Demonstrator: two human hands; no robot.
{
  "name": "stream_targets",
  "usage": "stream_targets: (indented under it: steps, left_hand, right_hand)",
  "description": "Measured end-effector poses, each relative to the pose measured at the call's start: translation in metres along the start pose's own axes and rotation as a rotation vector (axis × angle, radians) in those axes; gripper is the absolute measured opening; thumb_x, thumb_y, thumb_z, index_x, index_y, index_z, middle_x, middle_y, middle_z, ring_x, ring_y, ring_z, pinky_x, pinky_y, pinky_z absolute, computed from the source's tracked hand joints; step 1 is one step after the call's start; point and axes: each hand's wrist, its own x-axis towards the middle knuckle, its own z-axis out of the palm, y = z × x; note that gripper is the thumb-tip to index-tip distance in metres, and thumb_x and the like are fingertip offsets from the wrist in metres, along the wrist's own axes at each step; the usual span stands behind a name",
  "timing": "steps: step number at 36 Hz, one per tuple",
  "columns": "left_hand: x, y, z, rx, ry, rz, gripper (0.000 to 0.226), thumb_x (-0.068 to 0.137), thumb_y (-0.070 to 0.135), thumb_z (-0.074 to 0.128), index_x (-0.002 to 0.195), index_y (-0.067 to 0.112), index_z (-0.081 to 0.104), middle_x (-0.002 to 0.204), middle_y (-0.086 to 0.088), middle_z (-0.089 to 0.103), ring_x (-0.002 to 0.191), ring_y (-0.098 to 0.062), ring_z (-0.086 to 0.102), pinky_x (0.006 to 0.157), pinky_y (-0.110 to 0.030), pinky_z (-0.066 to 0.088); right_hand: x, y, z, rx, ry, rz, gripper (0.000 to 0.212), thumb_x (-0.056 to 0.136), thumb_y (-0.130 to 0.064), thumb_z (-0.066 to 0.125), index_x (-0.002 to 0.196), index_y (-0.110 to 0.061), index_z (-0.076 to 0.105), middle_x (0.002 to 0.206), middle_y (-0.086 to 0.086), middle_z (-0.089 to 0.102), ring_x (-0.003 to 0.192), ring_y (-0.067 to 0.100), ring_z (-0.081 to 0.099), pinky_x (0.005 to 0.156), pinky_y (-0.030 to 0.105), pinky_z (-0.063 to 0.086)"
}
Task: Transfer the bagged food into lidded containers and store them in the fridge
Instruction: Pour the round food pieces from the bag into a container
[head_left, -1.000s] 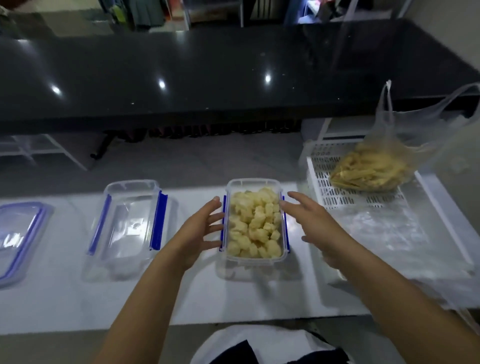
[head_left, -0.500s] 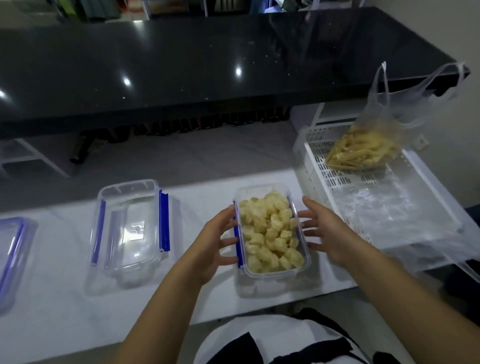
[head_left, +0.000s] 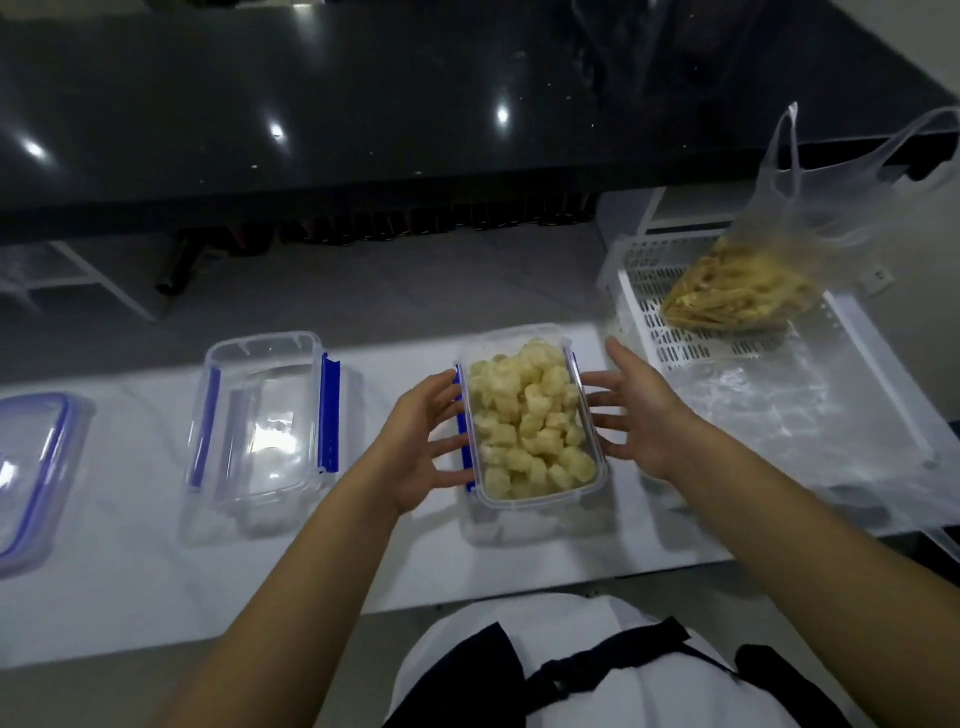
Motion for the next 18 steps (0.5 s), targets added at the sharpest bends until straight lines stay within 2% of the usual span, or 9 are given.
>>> stream_targets:
  steps: [4,8,12,15,18]
  left_hand:
    - [-0.009,-0.019,-0.008,-0.030,-0.020,-0.051,0.035,0.085,0.059,0.061,0.099,0.034,0.080,0.124,0.006,0.069,0.117,-0.031,0.061,0.084,-0.057,0.058]
    - [-0.007,-0.013,-0.005,-0.055,0.022,-0.045,0.035,0.090,0.054,0.058,0.095,0.030,0.082,0.123,0.004,0.069,0.116,-0.031,0.061,0.085,-0.056,0.057]
    - [-0.006,0.002,0.003,-0.040,0.035,0.012,0.031,0.090,0.052,0.060,0.097,0.030,0.081,0.126,0.005,0.067,0.117,-0.030,0.060,0.089,-0.059,0.056]
    - [-0.012,-0.007,-0.001,-0.050,0.032,-0.007,0.036,0.088,0.053,0.062,0.111,0.029,0.076,0.128,0.004,0.066,0.120,-0.032,0.059,0.089,-0.062,0.055]
    - [-0.020,-0.019,0.000,-0.076,0.001,-0.081,0.037,0.086,0.053,0.063,0.104,0.026,0.080,0.125,0.003,0.069,0.118,-0.033,0.060,0.086,-0.061,0.057]
  right_hand:
    - [0.000,0.019,-0.012,-0.031,-0.035,0.041,0.063,0.087,-0.075,0.047,0.105,-0.021,0.073,0.101,0.005,0.067,0.091,0.024,0.064,0.072,0.036,0.049]
    - [0.004,0.015,-0.007,-0.013,-0.049,0.048,0.058,0.090,-0.070,0.047,0.102,-0.019,0.072,0.100,0.005,0.065,0.091,0.024,0.061,0.078,0.037,0.046]
    - [0.007,0.003,0.001,-0.018,-0.044,-0.017,0.051,0.093,-0.066,0.048,0.102,-0.022,0.072,0.096,-0.001,0.064,0.088,0.018,0.060,0.077,0.034,0.047]
    - [0.006,0.013,-0.010,-0.028,-0.069,-0.002,0.053,0.090,-0.068,0.049,0.105,-0.023,0.074,0.099,-0.001,0.066,0.091,0.019,0.062,0.072,0.034,0.048]
    - [0.002,0.023,-0.019,-0.060,-0.071,0.041,0.056,0.086,-0.071,0.053,0.104,-0.022,0.074,0.098,0.000,0.067,0.091,0.021,0.062,0.072,0.034,0.047]
